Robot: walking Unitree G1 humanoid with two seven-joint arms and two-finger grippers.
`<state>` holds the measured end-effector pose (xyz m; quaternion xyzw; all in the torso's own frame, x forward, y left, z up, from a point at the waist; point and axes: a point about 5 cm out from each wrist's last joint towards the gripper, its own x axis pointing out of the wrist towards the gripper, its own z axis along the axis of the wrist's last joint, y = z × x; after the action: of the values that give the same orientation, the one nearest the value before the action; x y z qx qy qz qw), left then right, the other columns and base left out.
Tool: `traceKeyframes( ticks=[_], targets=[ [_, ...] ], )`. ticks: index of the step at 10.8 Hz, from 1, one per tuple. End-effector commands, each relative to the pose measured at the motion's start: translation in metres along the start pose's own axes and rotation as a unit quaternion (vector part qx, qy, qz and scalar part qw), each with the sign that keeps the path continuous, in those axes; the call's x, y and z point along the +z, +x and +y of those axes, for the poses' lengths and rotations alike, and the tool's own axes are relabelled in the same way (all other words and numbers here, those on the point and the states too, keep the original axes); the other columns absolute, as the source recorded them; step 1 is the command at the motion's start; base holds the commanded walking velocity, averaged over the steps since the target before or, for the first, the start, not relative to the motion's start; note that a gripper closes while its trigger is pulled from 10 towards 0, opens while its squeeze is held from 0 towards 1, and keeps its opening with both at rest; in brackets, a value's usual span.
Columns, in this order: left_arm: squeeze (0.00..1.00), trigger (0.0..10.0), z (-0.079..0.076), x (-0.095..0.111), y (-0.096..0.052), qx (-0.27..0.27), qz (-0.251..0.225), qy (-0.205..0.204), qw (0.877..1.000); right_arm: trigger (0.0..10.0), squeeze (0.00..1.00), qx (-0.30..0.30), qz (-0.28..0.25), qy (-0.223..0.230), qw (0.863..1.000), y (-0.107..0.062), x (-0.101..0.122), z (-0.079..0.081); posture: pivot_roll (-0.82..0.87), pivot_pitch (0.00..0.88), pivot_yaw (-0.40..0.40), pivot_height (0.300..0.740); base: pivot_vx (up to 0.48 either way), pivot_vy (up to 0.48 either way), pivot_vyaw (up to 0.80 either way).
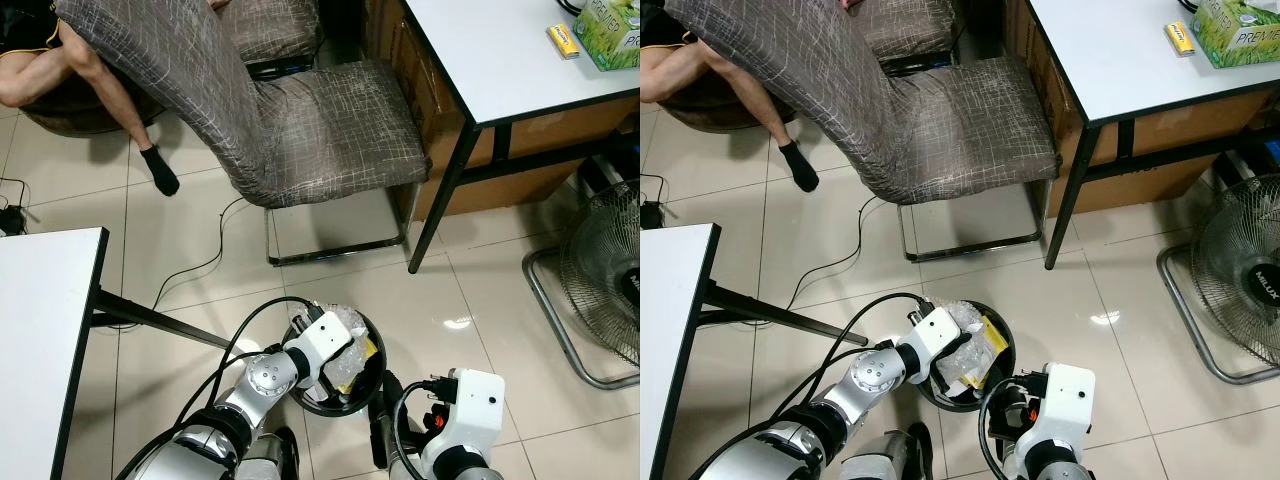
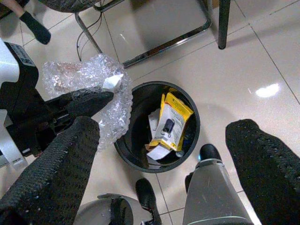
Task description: Picking trash to rubbish bin
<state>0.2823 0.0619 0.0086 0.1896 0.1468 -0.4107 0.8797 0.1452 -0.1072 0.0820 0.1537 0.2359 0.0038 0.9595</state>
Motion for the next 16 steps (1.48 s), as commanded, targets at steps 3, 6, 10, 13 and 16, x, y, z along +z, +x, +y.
traceKeyframes(
  ticks=[3,6,10,13,16],
  targets=[
    [1.0,10.0,-0.0079,-0.0112,-0.0034,0.002,0.011,-0.025,1.0,10.0,0.0,0.024,-0.005,0.025,0.999,0.0015,0.0044,0.0155,-0.09,0.32,0.112,0.74,0.0,0.0,0.0],
    [1.0,10.0,-0.0072,-0.0101,-0.0027,0.008,0.01,-0.025,1.0,10.0,0.0,0.024,-0.004,0.026,0.999,0.0011,0.0038,0.0165,-0.1,0.323,0.113,0.74,0.0,0.0,0.0],
    [1.0,10.0,-0.006,-0.0101,-0.003,0.014,0.009,-0.028,0.999,10.0,0.0,0.025,-0.004,0.025,0.999,0.0004,0.0034,0.0174,-0.1,0.325,0.113,0.74,0.0,0.0,0.0],
    [1.0,10.0,-0.0058,-0.0099,-0.003,0.017,0.008,-0.028,0.999,10.0,0.0,0.025,-0.004,0.025,0.999,0.0004,0.0034,0.0174,-0.1,0.325,0.113,0.74,0.0,0.0,0.0],
    [1.0,10.0,-0.0057,-0.0098,-0.0032,0.019,0.007,-0.025,0.999,10.0,0.0,0.025,-0.004,0.025,0.999,-0.0003,0.0033,0.0179,-0.1,0.329,0.113,0.74,0.0,0.0,0.0]
  ],
)
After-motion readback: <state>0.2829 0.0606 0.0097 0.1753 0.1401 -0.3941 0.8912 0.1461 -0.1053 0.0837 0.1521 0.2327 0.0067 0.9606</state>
